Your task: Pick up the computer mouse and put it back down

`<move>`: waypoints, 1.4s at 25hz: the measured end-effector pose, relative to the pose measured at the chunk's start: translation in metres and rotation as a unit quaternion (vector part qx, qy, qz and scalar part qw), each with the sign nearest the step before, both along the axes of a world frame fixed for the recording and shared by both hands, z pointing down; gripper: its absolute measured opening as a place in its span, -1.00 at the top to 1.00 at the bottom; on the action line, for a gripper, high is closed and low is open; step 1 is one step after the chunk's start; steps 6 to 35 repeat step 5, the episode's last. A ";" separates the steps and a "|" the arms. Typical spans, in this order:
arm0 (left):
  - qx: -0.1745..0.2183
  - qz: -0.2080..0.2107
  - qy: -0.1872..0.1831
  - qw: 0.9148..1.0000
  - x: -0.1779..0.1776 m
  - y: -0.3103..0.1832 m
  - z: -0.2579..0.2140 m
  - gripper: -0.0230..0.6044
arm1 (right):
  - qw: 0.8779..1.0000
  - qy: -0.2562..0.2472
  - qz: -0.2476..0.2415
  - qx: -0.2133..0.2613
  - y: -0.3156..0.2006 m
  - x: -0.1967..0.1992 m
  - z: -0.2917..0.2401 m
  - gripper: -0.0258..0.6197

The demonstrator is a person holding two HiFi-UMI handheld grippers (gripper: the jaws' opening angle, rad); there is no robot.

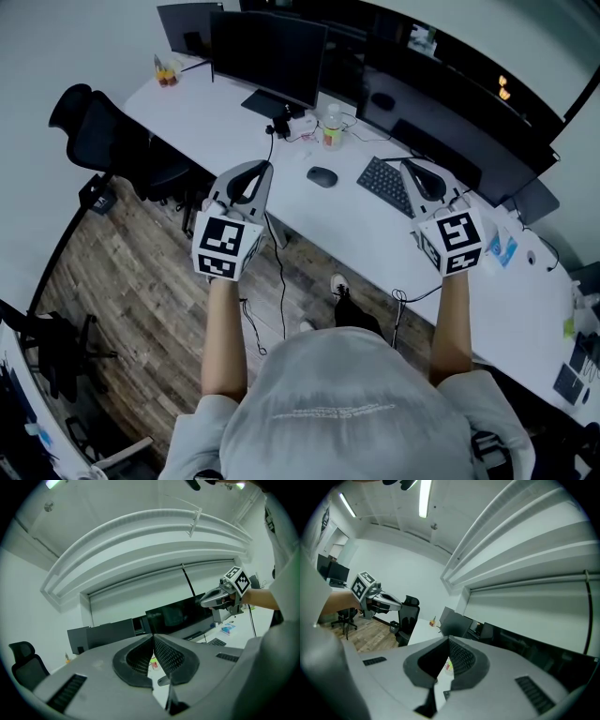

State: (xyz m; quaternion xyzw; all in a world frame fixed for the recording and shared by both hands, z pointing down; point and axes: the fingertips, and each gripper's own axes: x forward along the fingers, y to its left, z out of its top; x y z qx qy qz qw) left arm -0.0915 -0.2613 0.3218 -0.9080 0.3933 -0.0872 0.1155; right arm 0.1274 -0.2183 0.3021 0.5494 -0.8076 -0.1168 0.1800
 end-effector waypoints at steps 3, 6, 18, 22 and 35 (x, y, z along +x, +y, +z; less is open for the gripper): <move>0.001 -0.001 0.001 1.000 -0.001 -0.002 0.001 0.88 | 1.000 -0.003 0.002 -0.003 -0.001 0.001 0.003 0.92; 0.005 -0.001 0.001 1.000 -0.002 -0.005 0.001 0.88 | 1.000 -0.004 0.003 -0.004 -0.002 0.002 0.003 0.92; 0.005 -0.001 0.001 1.000 -0.002 -0.005 0.001 0.88 | 1.000 -0.004 0.003 -0.004 -0.002 0.002 0.003 0.92; 0.005 -0.001 0.001 1.000 -0.002 -0.005 0.001 0.88 | 1.000 -0.004 0.003 -0.004 -0.002 0.002 0.003 0.92; 0.005 -0.001 0.001 1.000 -0.002 -0.005 0.001 0.88 | 1.000 -0.004 0.003 -0.004 -0.002 0.002 0.003 0.92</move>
